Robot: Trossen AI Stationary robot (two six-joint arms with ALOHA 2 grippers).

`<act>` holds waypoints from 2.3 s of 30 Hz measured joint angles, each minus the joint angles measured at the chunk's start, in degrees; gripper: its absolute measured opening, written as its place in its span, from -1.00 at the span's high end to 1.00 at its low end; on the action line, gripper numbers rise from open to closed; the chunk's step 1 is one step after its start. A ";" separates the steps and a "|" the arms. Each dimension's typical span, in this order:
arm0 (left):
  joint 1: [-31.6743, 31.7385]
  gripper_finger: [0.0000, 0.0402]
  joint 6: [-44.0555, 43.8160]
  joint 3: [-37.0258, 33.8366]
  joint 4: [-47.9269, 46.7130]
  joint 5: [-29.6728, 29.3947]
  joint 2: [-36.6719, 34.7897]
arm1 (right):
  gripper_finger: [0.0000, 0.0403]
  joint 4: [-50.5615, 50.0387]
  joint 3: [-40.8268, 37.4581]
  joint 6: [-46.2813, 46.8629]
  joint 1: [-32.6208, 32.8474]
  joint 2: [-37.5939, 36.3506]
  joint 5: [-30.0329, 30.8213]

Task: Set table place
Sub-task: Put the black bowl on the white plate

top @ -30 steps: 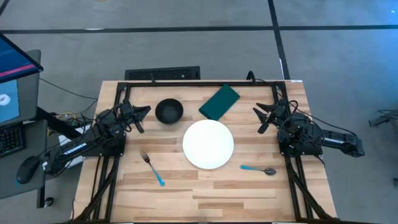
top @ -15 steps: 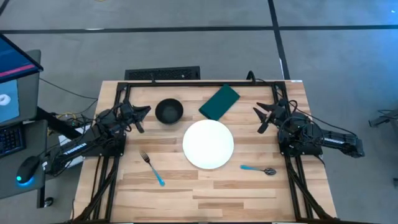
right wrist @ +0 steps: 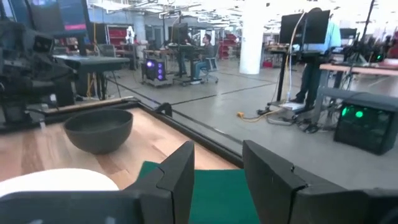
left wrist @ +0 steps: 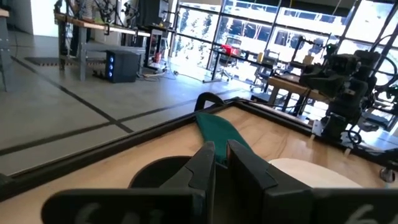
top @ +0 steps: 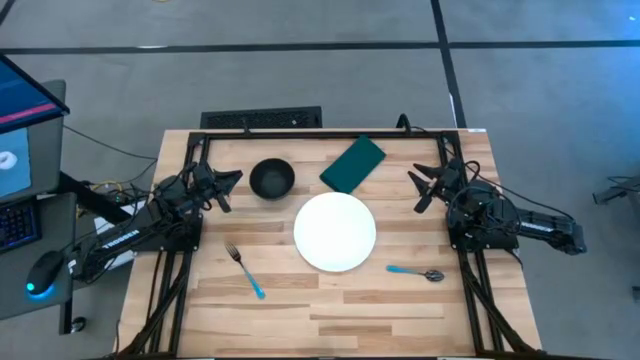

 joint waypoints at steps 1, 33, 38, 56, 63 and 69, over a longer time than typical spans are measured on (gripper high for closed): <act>0.02 0.85 0.42 -0.01 -0.02 0.00 0.01 | 0.21 -0.01 -0.01 0.15 0.00 0.00 -0.01; 0.00 0.50 6.73 -0.01 0.04 0.48 0.05 | 0.21 -0.31 0.09 0.26 0.00 -0.01 -0.02; 0.02 0.25 4.97 0.01 0.13 -0.79 0.05 | 0.21 -0.34 0.10 0.23 0.00 -0.01 -0.02; 0.36 0.11 3.54 24.59 -14.43 -7.44 28.09 | 0.21 -0.27 0.10 0.28 0.00 0.01 0.48; 2.86 0.11 2.62 45.44 -29.12 -6.24 57.39 | 0.21 -0.23 0.10 0.30 0.00 -0.01 0.46; 5.46 0.11 6.93 60.35 -40.32 -7.30 77.03 | 0.21 -0.23 0.10 0.30 0.00 0.00 0.46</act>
